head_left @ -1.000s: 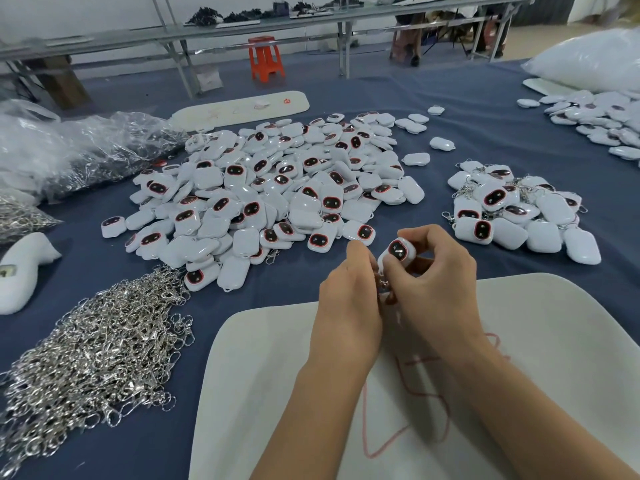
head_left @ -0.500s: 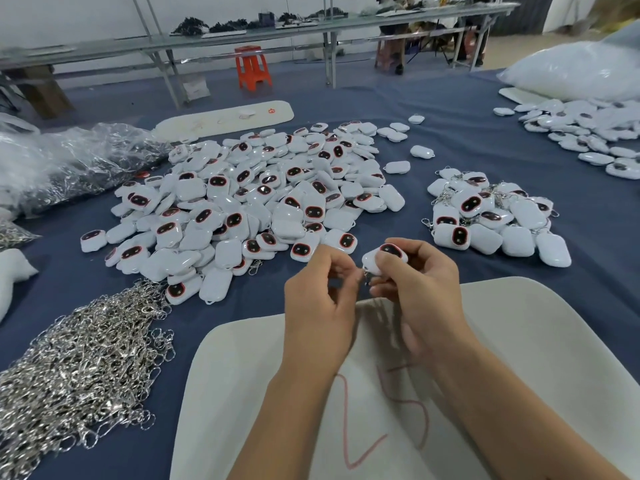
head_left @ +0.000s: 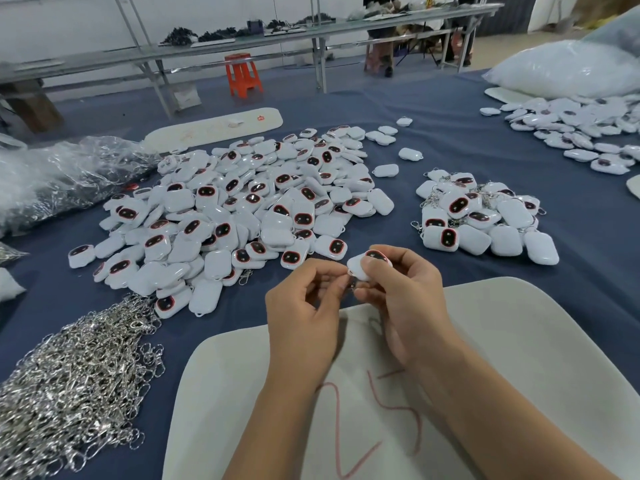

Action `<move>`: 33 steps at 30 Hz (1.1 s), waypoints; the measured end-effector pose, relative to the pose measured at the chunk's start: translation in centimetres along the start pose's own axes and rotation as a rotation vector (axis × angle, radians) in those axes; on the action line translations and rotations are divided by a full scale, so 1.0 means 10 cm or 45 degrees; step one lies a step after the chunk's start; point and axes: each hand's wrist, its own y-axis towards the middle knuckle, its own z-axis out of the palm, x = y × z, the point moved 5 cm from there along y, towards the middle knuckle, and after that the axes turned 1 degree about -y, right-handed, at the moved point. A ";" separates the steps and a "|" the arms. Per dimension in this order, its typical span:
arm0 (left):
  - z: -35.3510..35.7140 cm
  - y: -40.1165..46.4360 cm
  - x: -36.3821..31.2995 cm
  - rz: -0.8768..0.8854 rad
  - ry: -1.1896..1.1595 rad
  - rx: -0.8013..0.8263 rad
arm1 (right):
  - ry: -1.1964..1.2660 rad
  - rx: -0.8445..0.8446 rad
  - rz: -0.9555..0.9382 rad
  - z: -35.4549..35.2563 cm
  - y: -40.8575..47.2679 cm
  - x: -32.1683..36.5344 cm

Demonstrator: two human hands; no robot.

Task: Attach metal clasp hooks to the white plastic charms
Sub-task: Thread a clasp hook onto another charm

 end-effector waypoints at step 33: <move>0.03 0.01 0.10 -0.374 -0.292 0.023 | 0.010 0.184 -0.160 0.04 0.02 0.05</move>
